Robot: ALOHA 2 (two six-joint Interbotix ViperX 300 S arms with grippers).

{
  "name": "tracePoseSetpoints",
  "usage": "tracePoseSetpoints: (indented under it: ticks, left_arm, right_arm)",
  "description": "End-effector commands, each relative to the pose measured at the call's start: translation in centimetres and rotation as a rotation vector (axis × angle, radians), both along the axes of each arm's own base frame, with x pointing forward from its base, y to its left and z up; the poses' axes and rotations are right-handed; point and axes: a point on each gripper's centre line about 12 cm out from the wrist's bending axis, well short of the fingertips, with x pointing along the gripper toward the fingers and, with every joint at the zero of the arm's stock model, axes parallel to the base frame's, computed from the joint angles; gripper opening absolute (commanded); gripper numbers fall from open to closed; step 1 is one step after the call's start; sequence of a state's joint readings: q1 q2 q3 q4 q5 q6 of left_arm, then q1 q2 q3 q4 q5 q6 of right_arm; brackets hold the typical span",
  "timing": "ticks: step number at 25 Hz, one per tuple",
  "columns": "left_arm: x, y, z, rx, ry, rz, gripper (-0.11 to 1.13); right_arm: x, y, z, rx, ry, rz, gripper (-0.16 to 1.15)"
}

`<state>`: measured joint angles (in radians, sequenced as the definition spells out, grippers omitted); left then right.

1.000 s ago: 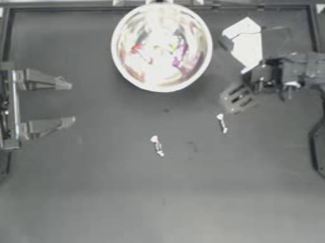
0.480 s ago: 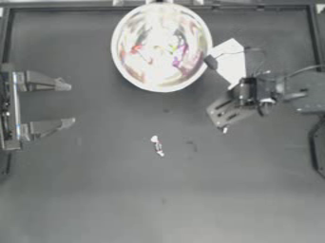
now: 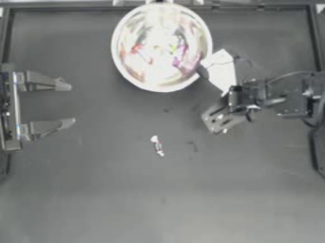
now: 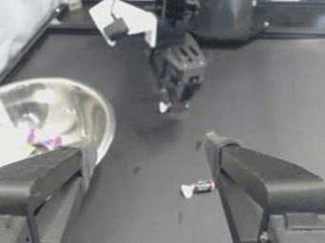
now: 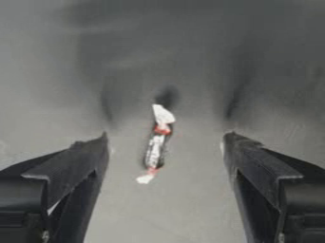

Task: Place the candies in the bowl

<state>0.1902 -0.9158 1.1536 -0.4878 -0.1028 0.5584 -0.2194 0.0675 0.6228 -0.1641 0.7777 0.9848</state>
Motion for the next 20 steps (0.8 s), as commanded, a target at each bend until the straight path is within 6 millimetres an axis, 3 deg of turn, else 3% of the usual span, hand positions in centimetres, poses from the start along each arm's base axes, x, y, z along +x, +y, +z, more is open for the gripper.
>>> tracePoseSetpoints:
  ticks: [1,15,17,20]
  left_arm:
    - [0.1,0.1,0.4,0.005,-0.012,0.003,0.98]
    - [0.1,0.1,0.3,0.003,-0.011,0.003,0.98]
    - [0.1,0.0,0.3,0.004,-0.011,0.002,0.98]
    - [0.1,0.1,0.3,0.001,-0.012,0.003,0.98]
  right_arm:
    - [0.7,0.1,0.4,-0.001,-0.024,-0.001,0.99]
    - [1.2,0.6,-0.7,0.011,-0.019,-0.012,0.96]
    - [1.2,0.7,-0.7,0.012,-0.015,-0.010,0.89]
    - [1.0,1.0,-0.7,0.013,0.005,-0.004,0.67]
